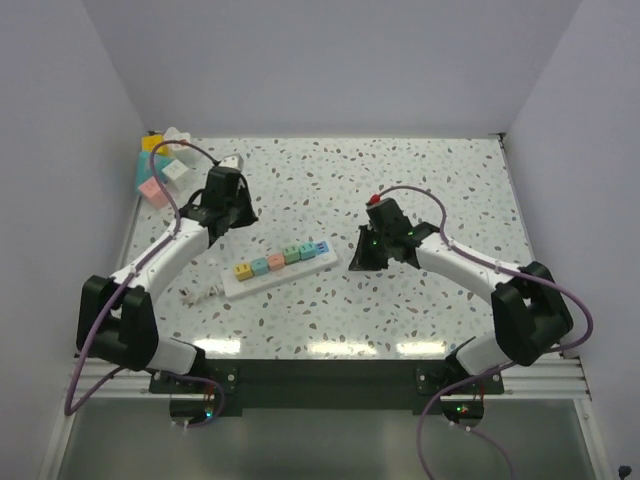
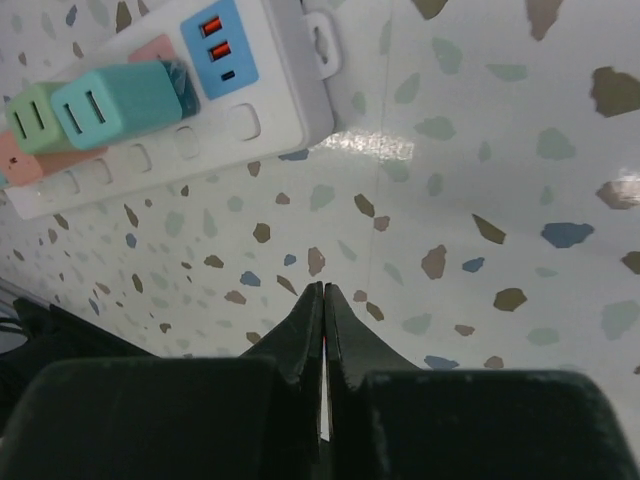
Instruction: Pull the plug off the socket
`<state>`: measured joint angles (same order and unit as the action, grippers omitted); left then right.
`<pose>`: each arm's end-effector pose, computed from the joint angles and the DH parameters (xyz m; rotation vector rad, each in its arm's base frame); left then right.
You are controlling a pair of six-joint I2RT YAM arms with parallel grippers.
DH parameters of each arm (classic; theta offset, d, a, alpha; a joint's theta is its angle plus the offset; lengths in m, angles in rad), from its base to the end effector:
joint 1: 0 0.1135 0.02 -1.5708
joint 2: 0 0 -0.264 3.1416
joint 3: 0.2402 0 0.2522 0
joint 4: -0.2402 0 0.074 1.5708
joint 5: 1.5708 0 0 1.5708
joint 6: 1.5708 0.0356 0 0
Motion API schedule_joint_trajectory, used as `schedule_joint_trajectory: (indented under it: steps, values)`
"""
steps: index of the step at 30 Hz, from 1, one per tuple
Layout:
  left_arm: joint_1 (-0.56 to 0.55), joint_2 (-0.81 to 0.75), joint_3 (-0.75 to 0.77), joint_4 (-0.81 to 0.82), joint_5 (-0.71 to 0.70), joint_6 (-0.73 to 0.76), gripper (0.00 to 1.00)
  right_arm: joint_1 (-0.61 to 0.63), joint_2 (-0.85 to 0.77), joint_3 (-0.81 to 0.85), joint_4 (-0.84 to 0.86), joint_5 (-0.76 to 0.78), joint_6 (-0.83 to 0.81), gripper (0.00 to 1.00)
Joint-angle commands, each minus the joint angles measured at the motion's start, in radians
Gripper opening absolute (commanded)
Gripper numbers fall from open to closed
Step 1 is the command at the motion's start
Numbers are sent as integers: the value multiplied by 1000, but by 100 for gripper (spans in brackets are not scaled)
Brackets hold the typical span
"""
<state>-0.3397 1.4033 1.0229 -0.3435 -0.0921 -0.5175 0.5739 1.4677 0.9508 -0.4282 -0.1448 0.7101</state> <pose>0.2912 -0.0994 0.2661 -0.2533 2.3004 -0.3364 0.2487 0.1669 0.2187 0.1181 2.6442 0.6662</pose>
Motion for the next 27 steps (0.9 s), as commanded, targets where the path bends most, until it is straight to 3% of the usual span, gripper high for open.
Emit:
schedule_joint_trajectory:
  steps: [1, 9, 15, 21, 23, 27]
  values:
    - [71, 92, -21, 32, 118, 177, 0, 46, 74, -4, 143, -41, 78, 0]
    - [71, 224, -112, 106, 296, 270, 0, 72, 270, 107, 169, -27, 71, 0]
    - [71, 217, -190, 120, 354, 269, 0, 72, 414, 219, 158, -21, 46, 0]
    - [38, 226, -302, 245, 624, 142, 0, 55, 551, 454, 102, -44, -7, 0]
    - [-13, 221, -339, 363, 690, 56, 0, 44, 611, 563, 92, -61, -21, 0]
    - [-90, 238, -377, 463, 698, -45, 0, 27, 698, 779, -32, -73, -79, 0]
